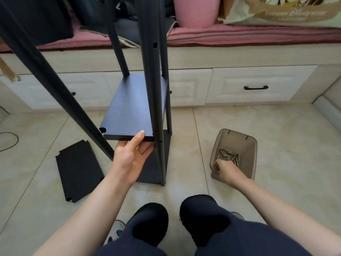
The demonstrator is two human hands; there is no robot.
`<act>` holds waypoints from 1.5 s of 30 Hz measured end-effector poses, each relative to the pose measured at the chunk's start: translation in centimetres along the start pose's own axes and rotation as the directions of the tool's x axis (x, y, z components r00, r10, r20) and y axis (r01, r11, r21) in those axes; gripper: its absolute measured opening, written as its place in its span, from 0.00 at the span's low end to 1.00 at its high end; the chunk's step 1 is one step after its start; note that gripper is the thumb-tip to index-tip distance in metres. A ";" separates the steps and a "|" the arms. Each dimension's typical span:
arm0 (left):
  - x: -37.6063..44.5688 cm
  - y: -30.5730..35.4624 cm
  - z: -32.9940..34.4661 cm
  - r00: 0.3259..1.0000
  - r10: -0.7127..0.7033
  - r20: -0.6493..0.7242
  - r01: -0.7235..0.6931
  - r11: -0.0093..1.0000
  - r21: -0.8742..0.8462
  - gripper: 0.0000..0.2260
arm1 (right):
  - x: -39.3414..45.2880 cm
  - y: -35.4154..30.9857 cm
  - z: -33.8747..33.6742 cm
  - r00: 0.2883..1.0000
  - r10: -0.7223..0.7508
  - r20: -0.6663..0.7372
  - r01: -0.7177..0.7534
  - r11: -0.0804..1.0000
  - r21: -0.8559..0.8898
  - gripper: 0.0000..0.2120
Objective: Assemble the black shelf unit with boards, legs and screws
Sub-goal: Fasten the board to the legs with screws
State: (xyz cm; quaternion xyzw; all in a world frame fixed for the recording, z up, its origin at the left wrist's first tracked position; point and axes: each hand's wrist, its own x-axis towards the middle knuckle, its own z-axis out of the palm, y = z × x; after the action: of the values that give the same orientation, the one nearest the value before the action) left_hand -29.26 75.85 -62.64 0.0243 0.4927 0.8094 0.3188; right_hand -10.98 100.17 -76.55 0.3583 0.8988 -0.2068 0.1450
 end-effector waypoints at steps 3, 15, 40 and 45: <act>0.2 0.2 0.0 1.000 0.009 0.001 -0.009 1.000 0.000 0.19 | -0.3 -1.2 0.6 0.998 -0.066 0.012 0.066 0.997 0.028 0.11; -0.2 0.0 0.1 1.000 0.015 0.009 -0.016 1.000 0.011 0.15 | -2.0 -3.5 3.8 0.925 -0.356 0.133 0.345 0.933 0.100 0.14; 0.5 -0.3 -0.7 0.999 -0.002 0.053 0.000 1.000 0.032 0.10 | 8.4 -3.0 7.6 0.994 0.059 0.090 -0.079 0.969 0.236 0.11; 0.7 -0.4 -0.9 0.998 0.006 0.070 -0.010 0.999 0.045 0.05 | 9.5 -3.0 8.4 0.998 0.065 0.011 -0.065 0.992 0.108 0.09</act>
State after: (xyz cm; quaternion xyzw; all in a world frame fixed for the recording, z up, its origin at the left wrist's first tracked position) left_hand -29.95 75.64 -63.65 0.0618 0.4993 0.7979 0.3319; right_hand -18.84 99.73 -86.95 0.3940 0.8735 -0.2518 0.1352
